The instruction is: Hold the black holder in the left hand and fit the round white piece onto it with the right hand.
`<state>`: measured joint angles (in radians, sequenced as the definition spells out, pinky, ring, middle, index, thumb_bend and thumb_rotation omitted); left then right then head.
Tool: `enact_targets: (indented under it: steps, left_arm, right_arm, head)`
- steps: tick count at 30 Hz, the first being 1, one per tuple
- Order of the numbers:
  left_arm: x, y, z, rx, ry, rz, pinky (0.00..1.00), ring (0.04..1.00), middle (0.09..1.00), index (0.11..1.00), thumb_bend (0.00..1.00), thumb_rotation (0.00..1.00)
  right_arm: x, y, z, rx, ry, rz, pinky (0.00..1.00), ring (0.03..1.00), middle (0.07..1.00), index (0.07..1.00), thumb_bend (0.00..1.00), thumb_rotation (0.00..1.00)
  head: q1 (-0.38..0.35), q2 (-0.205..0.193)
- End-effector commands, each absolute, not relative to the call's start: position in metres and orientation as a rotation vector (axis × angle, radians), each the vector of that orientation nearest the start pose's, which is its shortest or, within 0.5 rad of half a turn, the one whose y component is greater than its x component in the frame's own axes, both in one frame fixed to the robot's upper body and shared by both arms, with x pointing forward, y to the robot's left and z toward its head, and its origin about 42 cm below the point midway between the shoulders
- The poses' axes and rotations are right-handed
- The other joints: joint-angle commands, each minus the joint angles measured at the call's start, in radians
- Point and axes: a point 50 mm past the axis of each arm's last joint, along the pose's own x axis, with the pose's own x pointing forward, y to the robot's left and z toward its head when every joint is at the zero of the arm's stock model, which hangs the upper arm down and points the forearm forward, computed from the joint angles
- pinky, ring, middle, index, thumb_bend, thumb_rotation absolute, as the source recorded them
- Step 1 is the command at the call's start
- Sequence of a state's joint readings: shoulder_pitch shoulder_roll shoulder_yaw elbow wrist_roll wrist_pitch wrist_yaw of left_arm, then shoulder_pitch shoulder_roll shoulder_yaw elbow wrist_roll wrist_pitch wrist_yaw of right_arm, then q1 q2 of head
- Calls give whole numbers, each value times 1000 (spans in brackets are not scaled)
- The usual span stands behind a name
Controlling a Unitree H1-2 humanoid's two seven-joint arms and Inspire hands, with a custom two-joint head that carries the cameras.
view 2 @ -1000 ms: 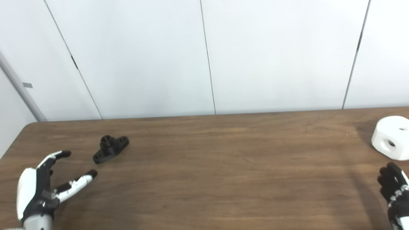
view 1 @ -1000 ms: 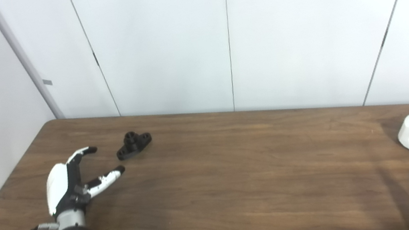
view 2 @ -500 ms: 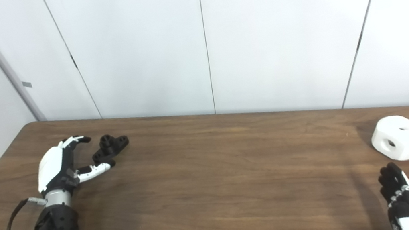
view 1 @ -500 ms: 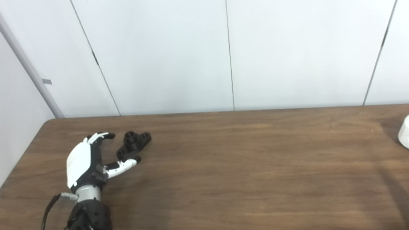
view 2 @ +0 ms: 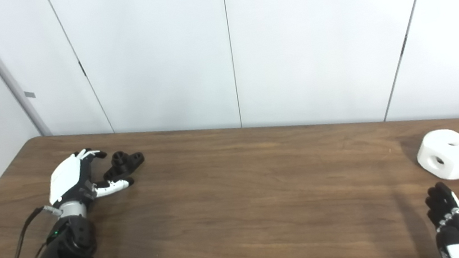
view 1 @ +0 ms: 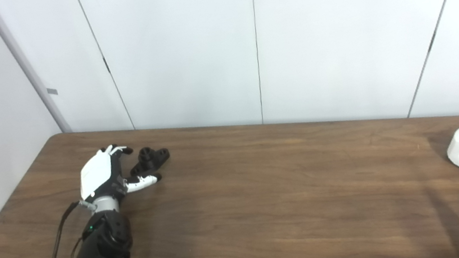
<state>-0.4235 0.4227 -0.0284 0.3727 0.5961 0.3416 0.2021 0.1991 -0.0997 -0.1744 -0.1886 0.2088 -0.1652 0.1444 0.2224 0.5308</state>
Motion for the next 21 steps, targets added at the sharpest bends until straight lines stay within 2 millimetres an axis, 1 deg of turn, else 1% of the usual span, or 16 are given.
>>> enact_targets:
  steps: [1, 5, 10, 14, 19, 21]
  left_arm:
    - [427, 380, 200, 1074, 95, 459, 1000, 992, 942, 798, 910, 309]
    - [432, 382, 204, 1078, 113, 458, 1000, 991, 939, 789, 899, 294]
    - [437, 382, 205, 1075, 139, 464, 1000, 978, 921, 762, 896, 295]
    - [441, 380, 206, 1043, 150, 436, 1000, 971, 910, 742, 896, 304]
    - [442, 376, 206, 1009, 127, 411, 1000, 955, 890, 709, 886, 277]
    - [442, 375, 206, 1000, 124, 400, 1000, 950, 885, 706, 877, 285]
  right_arm:
    - [193, -294, 103, 46, -137, -75, 1000, 967, 955, 936, 595, 792]
    - [193, -294, 103, 51, -138, -74, 1000, 974, 958, 930, 582, 793]
    - [194, -294, 103, 44, -140, -71, 1000, 966, 949, 918, 597, 792]
    - [194, -293, 103, 40, -135, -73, 1000, 968, 950, 921, 601, 800]
    - [194, -293, 103, 30, -132, -80, 1000, 956, 944, 919, 616, 802]
    - [194, -293, 103, 29, -131, -78, 1000, 955, 944, 919, 615, 806]
  head:
    - [-1, 2]
    - [-2, 4]
    - [-5, 5]
    - [-7, 5]
    - [-10, 6]
    - [-9, 6]
